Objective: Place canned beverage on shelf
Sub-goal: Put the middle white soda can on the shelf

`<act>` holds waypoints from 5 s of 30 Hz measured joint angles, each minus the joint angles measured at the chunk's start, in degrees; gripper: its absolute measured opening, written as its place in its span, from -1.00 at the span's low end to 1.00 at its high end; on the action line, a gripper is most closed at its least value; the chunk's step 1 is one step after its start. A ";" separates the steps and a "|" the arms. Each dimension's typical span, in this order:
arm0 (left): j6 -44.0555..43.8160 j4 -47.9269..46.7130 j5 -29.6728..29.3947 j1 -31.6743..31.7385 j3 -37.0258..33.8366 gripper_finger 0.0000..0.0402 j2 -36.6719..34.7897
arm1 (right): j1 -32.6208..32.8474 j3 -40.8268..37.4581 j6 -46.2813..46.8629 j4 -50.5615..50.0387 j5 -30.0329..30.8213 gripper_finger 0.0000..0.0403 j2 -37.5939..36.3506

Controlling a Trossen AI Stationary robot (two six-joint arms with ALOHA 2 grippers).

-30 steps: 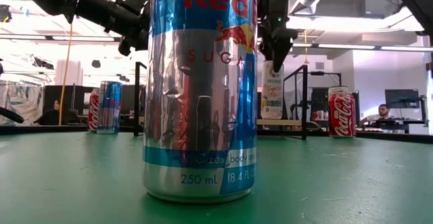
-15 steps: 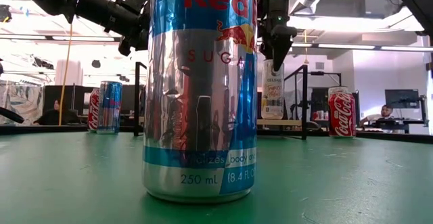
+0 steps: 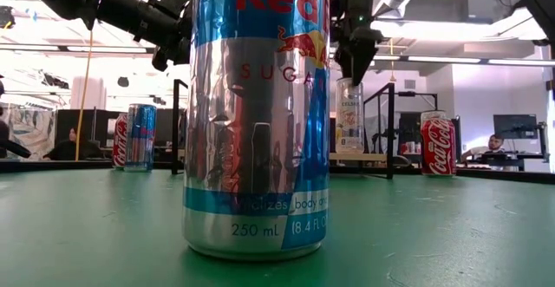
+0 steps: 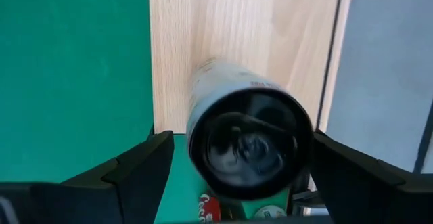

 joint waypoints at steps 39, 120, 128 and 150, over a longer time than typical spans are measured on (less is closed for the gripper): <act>0.04 -0.09 3.81 0.00 0.00 -0.21 0.00 | 2.75 -54.18 24.64 55.85 -20.69 -0.91 -37.50; 1.49 -0.04 3.19 0.05 0.00 -0.21 0.00 | -9.36 -44.54 7.00 42.94 -10.42 -0.91 -29.61; 1.49 -0.04 3.20 0.07 0.00 -0.21 0.00 | -8.98 -44.53 7.03 44.46 -10.49 -0.91 -25.22; 1.30 -0.07 3.21 0.07 0.00 -0.21 0.00 | -9.55 -44.54 5.29 51.01 -8.55 -0.91 -23.87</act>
